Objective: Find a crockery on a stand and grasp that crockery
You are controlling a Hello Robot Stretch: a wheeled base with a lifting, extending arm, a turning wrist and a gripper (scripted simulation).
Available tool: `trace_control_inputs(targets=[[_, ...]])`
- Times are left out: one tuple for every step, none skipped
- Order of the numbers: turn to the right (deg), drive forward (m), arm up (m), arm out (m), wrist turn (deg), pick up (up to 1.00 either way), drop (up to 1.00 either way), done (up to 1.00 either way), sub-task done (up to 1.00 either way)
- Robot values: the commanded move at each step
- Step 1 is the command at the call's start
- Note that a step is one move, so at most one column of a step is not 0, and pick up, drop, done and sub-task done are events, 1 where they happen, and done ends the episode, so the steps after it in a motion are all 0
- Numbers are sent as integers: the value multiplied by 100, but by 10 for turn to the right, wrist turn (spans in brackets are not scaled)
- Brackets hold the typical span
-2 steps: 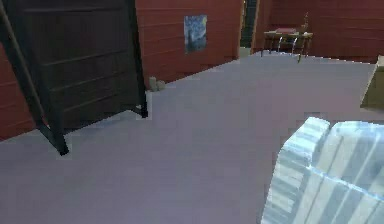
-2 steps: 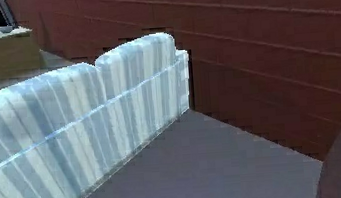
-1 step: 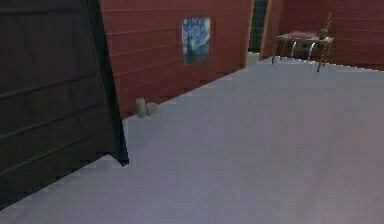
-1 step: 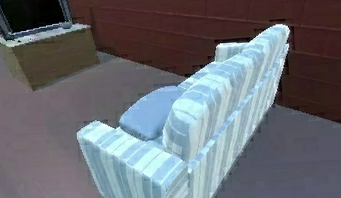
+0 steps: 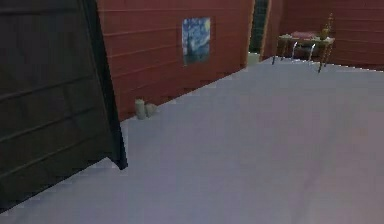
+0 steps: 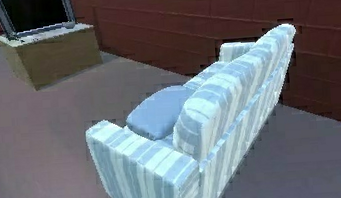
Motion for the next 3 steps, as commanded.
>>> trace_control_inputs(targets=[[390, 0, 0, 0, 0, 0, 0, 0, 0], [0, 100, 0, 0, 0, 0, 0, 0, 0], [30, 0, 0, 0, 0, 0, 0, 0, 0]])
